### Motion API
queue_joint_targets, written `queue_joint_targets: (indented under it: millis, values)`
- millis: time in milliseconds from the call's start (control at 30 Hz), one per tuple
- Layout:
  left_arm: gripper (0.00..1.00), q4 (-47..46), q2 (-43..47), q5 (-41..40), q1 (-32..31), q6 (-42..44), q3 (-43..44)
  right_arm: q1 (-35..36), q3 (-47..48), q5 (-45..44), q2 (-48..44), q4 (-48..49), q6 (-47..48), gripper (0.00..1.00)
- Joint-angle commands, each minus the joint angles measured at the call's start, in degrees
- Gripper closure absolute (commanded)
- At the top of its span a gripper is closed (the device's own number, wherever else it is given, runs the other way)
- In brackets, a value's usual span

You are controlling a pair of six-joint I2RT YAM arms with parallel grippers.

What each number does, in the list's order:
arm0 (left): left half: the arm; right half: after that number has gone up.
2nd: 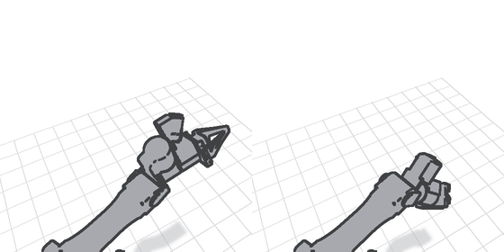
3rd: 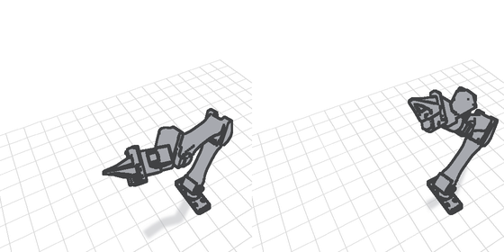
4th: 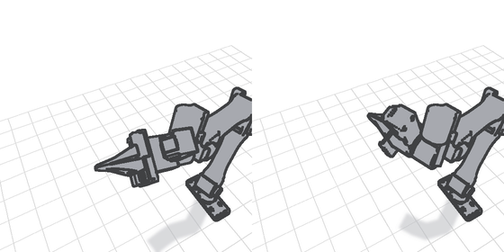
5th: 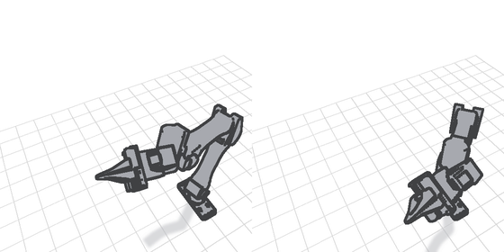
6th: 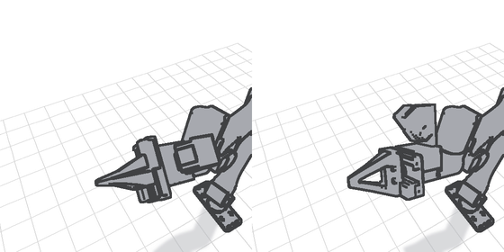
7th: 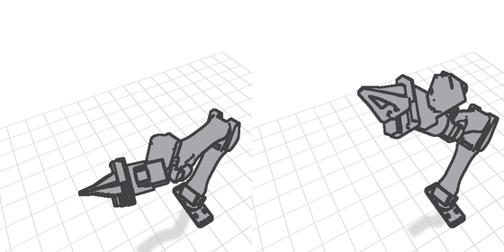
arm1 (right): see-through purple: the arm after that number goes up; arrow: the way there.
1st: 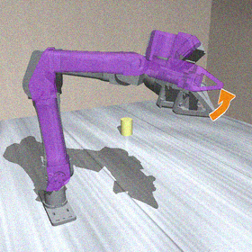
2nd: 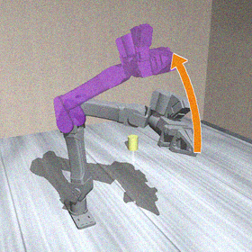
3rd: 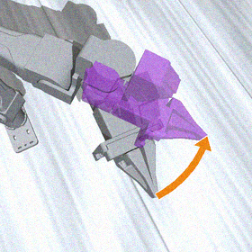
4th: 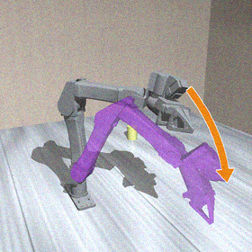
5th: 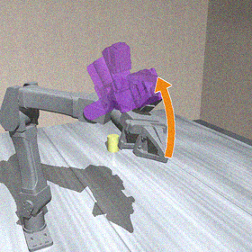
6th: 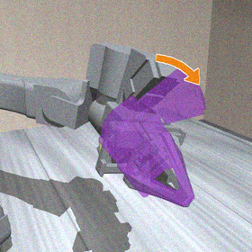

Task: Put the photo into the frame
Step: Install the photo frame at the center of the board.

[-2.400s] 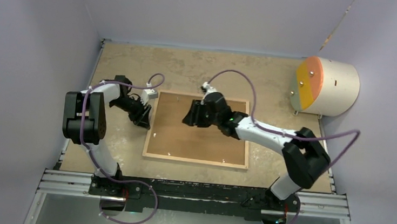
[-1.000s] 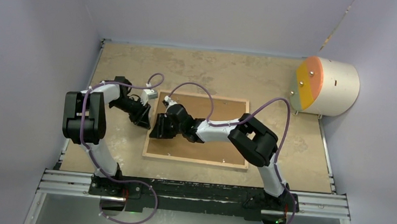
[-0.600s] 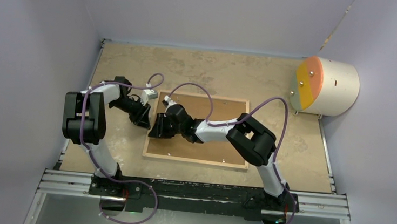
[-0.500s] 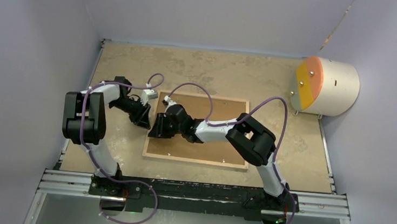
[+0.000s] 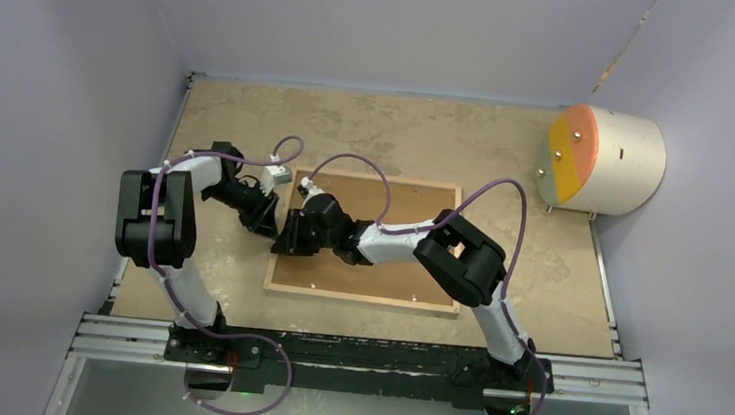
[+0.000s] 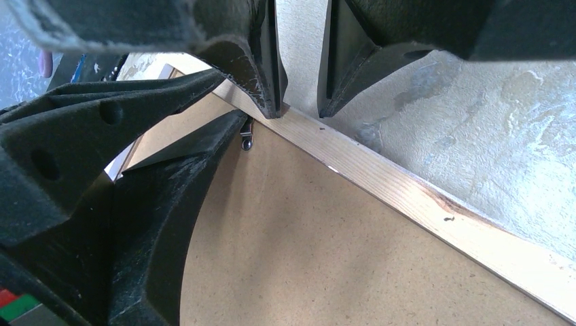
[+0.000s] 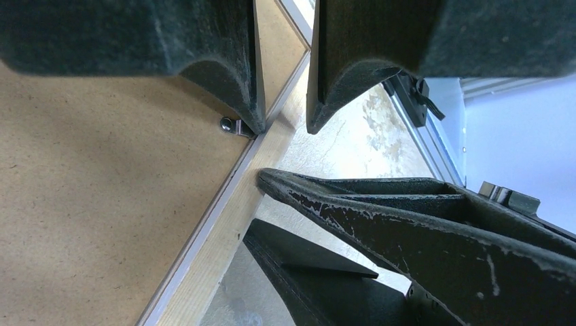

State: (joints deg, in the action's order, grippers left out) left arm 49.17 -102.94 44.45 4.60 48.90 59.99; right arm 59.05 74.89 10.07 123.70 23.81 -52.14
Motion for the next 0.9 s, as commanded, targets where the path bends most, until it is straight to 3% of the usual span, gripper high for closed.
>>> queue_joint_targets:
  millis: [0,433,867]
  values:
    - [0.72,-1.09,-0.49,-1.12,-0.03,2.86,-1.58,0.04,1.07,-3.53,1.89,-2.38,0.60,0.68]
    - [0.72,-0.82,-0.48,-1.82,0.06,3.32,-1.21,-0.16,-4.91,4.06,-6.47,-0.44,2.91,0.62]
    - [0.72,-0.63,-0.44,-1.52,0.06,2.78,-1.19,-0.21,-3.51,1.42,-1.79,-0.95,3.21,0.63]
